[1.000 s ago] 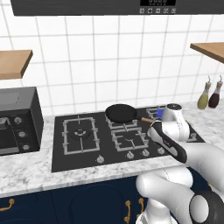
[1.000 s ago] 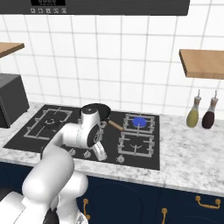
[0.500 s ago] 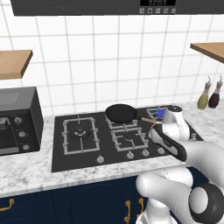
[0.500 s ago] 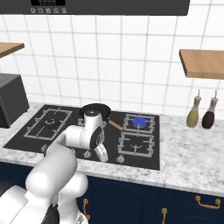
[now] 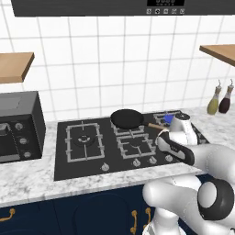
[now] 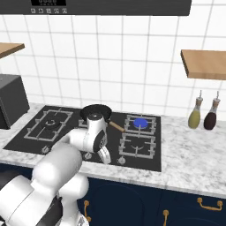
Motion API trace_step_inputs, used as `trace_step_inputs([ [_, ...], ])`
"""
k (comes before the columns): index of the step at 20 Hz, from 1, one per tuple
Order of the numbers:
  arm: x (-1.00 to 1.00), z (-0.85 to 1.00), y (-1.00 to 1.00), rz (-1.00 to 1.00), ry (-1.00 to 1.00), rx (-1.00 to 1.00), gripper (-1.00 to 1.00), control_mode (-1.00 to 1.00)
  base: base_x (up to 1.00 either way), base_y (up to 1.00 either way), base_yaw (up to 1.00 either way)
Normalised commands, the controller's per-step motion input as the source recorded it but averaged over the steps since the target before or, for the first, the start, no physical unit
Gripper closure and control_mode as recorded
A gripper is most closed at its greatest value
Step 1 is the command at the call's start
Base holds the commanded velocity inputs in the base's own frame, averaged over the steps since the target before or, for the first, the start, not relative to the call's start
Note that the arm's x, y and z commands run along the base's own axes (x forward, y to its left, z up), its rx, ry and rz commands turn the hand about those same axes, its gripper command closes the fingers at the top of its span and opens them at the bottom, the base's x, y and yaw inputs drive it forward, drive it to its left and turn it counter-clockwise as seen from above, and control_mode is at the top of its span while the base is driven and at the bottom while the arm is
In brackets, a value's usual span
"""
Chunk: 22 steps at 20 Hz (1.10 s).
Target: Turn off the rear right burner of the stove.
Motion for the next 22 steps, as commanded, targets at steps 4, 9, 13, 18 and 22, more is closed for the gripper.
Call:
trace_step_inputs([
  [4, 0.23, -0.11, 0.00, 0.00, 0.00, 0.00, -1.00, -1.00, 0.00, 0.00, 0.00],
  [9, 0.15, -0.11, 0.00, 0.00, 0.00, 0.00, -1.00, -1.00, 0.00, 0.00, 0.00],
  [13, 0.02, -0.09, -0.12, 0.00, 0.00, 0.00, -1.00, -1.00, 0.00, 0.00, 0.00],
  [18, 0.00, -0.10, -0.12, 0.00, 0.00, 0.00, -1.00, -1.00, 0.00, 0.00, 0.00],
  [22, 0.00, -0.15, 0.02, 0.00, 0.00, 0.00, -1.00, -1.00, 0.00, 0.00, 0.00],
])
